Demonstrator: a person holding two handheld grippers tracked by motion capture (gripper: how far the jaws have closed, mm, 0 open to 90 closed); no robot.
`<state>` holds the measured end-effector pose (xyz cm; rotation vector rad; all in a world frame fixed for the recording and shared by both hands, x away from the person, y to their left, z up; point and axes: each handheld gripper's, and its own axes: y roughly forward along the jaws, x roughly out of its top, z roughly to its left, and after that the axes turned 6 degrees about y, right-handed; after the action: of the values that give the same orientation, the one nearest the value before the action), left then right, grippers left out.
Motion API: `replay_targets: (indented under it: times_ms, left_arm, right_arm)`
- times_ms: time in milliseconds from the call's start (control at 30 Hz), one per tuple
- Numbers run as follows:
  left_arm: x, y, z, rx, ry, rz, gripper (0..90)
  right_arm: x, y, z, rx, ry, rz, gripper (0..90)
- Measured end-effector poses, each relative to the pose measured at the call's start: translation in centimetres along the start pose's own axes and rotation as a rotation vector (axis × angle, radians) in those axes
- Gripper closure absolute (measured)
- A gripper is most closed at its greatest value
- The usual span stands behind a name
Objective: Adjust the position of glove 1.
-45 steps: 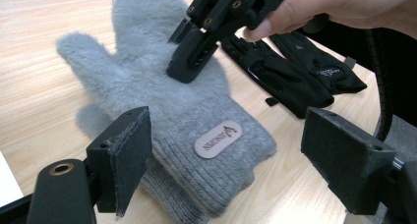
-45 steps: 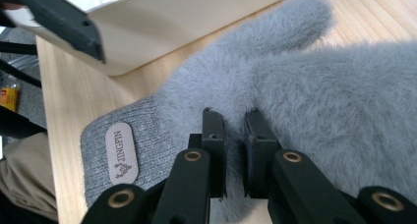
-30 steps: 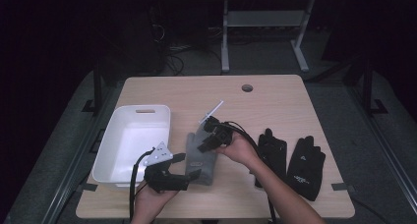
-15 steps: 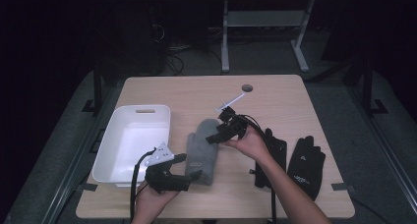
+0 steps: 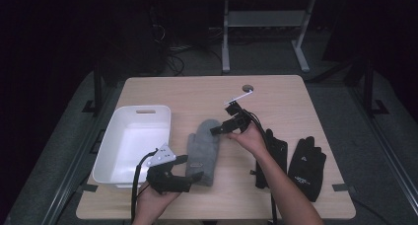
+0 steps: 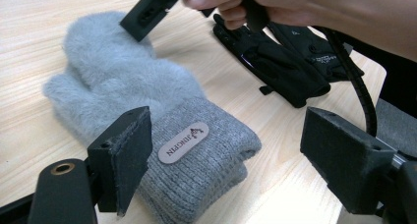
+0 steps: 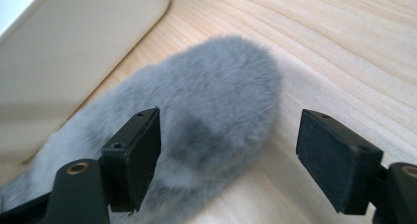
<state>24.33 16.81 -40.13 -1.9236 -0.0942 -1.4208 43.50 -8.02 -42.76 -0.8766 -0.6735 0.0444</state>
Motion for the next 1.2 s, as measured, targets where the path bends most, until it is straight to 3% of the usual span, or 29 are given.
replay_targets:
  times_ms: [467,900,1067,1200]
  left_arm:
    - [0.0,0.0,-0.1,0.001,-0.004,0.001,19.4]
    - [0.0,0.0,0.1,0.001,-0.003,0.014,19.5]
    - [0.0,0.1,0.2,-0.001,-0.013,0.016,19.7]
    - [0.1,0.2,0.3,-0.003,-0.050,0.018,23.3]
  right_arm:
    - [-0.3,3.2,-1.2,-0.005,0.062,0.053,26.6]
    - [-0.5,3.6,-1.1,0.090,0.070,0.051,64.6]
    - [-0.6,3.2,-1.0,0.099,0.054,0.036,72.1]
    - [-1.0,2.1,-0.9,0.104,0.016,0.019,75.2]
